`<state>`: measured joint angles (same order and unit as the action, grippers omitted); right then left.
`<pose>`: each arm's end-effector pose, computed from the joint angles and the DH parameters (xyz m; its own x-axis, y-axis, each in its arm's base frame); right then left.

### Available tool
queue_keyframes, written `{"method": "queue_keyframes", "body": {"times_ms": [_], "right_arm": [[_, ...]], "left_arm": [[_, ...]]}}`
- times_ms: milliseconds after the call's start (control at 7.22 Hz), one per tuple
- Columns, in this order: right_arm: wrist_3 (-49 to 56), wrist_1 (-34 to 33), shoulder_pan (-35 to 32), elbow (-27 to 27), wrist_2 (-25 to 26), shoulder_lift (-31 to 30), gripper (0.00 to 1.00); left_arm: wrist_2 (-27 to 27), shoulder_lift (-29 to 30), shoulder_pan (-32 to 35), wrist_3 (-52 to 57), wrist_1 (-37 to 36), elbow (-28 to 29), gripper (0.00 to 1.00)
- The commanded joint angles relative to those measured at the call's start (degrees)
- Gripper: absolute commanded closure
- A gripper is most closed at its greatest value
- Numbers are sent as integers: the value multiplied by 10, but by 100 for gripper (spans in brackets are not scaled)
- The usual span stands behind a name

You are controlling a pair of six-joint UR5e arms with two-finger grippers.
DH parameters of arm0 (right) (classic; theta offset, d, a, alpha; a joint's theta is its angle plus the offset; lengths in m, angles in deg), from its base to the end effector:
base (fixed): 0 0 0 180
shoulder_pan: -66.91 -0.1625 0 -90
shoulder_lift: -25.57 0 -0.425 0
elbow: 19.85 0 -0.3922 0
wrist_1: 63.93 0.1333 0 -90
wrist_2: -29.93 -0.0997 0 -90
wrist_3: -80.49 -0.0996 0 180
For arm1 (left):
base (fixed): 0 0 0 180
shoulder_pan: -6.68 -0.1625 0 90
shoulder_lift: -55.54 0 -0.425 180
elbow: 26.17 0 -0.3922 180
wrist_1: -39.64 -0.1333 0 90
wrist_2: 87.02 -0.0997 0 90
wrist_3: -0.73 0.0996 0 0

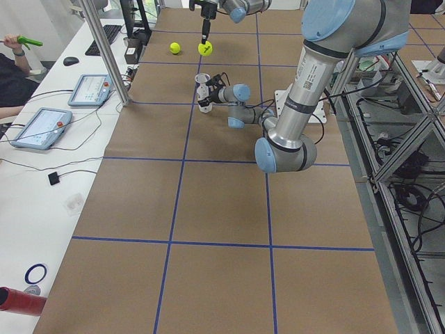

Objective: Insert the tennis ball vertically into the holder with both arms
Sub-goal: 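Grasp the upright can with the left gripper while the right gripper brings the ball near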

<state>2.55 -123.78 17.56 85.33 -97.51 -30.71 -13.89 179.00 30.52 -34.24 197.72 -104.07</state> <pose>-0.3294 -0.4953 0.1376 0.1656 -0.0617 0.9843 -0.1830 0.9788 0.0922 0.5709 -0.4296 0.2755 0.5396 0.6189 -0.5708 0.3665 0.4377 0.8210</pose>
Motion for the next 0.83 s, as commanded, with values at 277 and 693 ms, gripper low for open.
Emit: {"method": "queue_keyframes", "body": {"times_ms": [277, 693], "right_arm": [[-1, -1, 7, -3, 17, 9, 100], [-2, -2, 16, -6, 33, 19, 100]], "left_arm": [[1, 7, -2, -1, 1, 9, 1], [0, 32, -1, -1, 2, 36, 1]]}}
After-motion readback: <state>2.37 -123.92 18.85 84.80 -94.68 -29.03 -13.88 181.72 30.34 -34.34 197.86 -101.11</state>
